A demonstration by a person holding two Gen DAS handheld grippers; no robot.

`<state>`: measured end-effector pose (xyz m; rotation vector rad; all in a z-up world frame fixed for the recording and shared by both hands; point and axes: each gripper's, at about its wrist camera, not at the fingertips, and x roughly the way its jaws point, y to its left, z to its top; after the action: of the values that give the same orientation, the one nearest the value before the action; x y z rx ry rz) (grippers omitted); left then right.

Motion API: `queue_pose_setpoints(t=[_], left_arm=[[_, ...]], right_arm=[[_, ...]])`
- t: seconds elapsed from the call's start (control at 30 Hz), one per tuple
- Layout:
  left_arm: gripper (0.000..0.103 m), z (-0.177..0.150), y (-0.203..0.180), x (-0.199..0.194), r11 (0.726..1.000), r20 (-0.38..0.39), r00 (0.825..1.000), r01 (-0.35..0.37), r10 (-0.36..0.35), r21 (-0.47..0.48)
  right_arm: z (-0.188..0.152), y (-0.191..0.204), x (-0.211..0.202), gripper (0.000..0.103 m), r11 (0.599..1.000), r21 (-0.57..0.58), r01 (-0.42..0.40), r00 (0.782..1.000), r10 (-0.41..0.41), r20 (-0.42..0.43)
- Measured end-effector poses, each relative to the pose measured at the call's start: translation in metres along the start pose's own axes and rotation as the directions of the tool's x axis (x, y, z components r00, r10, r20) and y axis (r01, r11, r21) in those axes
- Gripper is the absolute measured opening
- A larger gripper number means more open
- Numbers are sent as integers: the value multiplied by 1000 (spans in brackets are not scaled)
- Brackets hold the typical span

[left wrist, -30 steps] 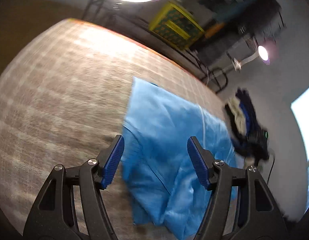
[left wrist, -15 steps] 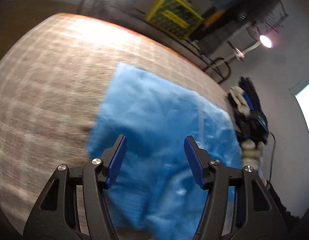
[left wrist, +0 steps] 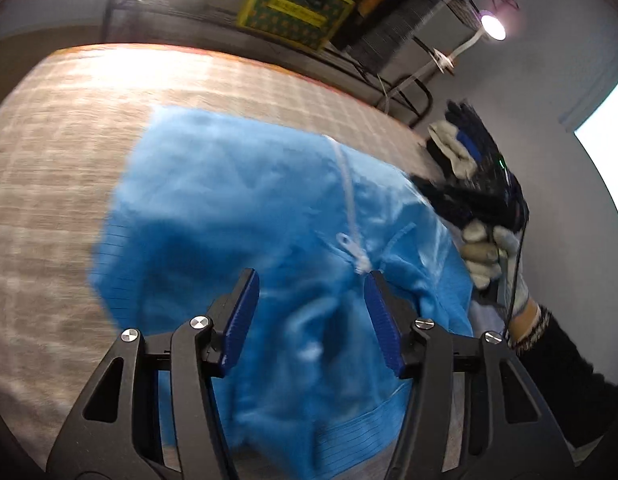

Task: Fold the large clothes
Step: 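Open both grippers and press the folded coat flat, then close both grippers on the folded blue coat's edge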

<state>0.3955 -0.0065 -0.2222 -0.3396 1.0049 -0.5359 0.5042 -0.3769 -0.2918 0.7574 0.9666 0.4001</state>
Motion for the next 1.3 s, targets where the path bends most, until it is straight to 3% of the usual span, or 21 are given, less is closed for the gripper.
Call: queue_pose_setpoints(t=[0.1, 0.17, 0.23, 0.3, 0.43, 0.5, 0.57, 0.63, 0.7, 0.73, 0.8, 0.87, 0.97, 1.17, 1.3], left_arm=[[56, 7, 18, -21, 999, 48, 998, -44, 45, -21], [56, 14, 33, -27, 996, 74, 994, -80, 83, -43], [56, 18, 48, -25, 993, 75, 993, -88, 93, -77], [56, 19, 66, -18, 989, 71, 994, -75, 85, -129], [56, 11, 91, -1, 980, 34, 996, -78, 85, -183], [55, 3, 95, 10, 979, 2, 991, -129, 131, -159], [54, -2, 95, 8, 983, 16, 990, -134, 137, -124], [54, -2, 99, 3, 982, 11, 992, -125, 127, -138], [54, -2, 106, -7, 981, 22, 993, -114, 119, -158], [54, 0, 109, -11, 981, 31, 994, -96, 103, -169], [55, 4, 118, -19, 976, 43, 998, -35, 45, -215], [59, 8, 126, -19, 964, 37, 999, 21, -12, -267], [59, 10, 136, -13, 936, 16, 993, 119, -121, -330], [59, 11, 145, 4, 901, -15, 976, 194, -217, -387], [60, 15, 148, 10, 880, -9, 964, 238, -265, -410]], right_arm=[[-4, -9, -22, 7, 997, 4, 73, 995, -74, 64], [-12, -7, -33, 7, 999, -6, 41, 996, -40, 75], [-27, 5, -50, 17, 999, -48, -13, 996, 17, 83], [-48, 20, -63, 38, 992, -120, -24, 997, 32, 65], [-81, 37, -63, 34, 982, -190, -19, 1000, 17, -14], [-94, 39, -56, 25, 981, -195, -9, 999, -2, -54], [-108, 39, -50, 22, 963, -255, 88, 990, -112, -81], [-121, 36, -48, 22, 953, -281, 115, 982, -152, -111], [-123, 41, -59, 24, 951, -294, 96, 983, -136, -119], [-122, 42, -66, 28, 954, -288, 83, 987, -119, -111], [-116, 40, -82, 60, 962, -266, 59, 994, -80, -69], [-109, 33, -94, 70, 970, -240, 39, 998, -49, -35], [-105, 18, -92, 69, 983, -182, 1, 998, -14, -68], [-100, -7, -67, 63, 993, -46, -105, 986, 98, -131], [-103, -5, -53, 58, 989, -44, -138, 979, 130, -155]])
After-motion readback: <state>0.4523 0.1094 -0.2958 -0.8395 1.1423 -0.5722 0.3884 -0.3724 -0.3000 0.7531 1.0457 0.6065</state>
